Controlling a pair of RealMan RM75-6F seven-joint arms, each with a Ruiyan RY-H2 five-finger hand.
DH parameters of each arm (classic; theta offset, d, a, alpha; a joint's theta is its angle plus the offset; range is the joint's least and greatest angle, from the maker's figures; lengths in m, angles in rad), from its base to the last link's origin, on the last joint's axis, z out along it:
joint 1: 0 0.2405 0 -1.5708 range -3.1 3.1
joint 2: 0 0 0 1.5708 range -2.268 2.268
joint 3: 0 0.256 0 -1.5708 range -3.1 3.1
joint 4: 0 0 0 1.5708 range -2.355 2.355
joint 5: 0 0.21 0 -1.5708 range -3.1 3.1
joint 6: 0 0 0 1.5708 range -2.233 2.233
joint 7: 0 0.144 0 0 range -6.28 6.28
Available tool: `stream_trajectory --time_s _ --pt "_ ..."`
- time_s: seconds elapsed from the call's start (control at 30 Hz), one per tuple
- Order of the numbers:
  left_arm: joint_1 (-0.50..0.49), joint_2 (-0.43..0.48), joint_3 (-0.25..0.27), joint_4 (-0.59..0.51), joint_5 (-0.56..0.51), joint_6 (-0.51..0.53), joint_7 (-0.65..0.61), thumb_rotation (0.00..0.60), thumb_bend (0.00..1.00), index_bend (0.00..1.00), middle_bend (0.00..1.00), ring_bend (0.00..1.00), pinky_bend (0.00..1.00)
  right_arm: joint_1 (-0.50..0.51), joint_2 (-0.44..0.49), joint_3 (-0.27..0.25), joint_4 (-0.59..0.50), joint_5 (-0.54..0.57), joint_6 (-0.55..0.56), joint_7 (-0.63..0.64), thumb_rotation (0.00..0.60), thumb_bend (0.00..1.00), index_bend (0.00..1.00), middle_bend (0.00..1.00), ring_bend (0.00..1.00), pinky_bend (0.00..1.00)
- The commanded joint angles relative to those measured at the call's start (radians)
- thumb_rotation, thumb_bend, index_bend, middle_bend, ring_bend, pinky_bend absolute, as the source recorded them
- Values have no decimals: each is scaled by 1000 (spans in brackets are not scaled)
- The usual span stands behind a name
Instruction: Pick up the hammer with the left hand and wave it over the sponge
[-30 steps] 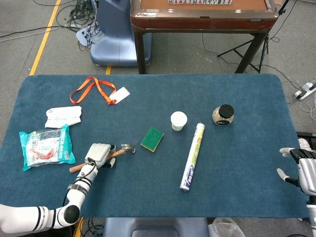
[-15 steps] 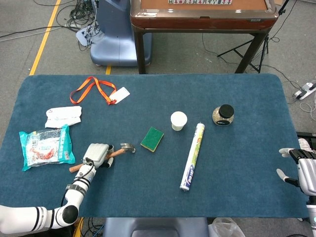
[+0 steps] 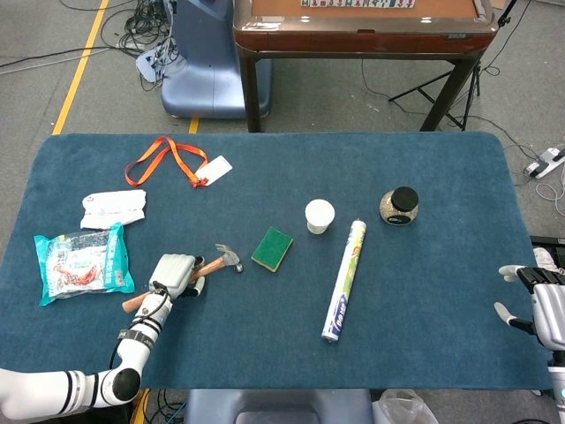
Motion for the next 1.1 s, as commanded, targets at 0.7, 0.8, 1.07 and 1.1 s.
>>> stream_trajectory --time_s 0.7,0.8,1.07,1.1 --pt "78 13 -10 139 585 -30 -563 600 576 684 689 545 433 -1 3 -1 -4 3 -2 -2 600 174 364 414 312 328" --pt "79 8 -17 163 642 -13 -655 600 576 695 700 566 480 -1 4 -1 -5 4 -3 -2 600 174 364 414 312 328" --pt "73 -29 -14 279 802 75 -819 600 575 719 742 618 619 0 5 -2 -6 7 -8 -5 600 174 364 414 312 328" --pt "71 -33 -12 293 812 80 -827 600 575 721 745 621 631 1 5 -2 -7 7 -10 -4 600 174 364 414 312 328"
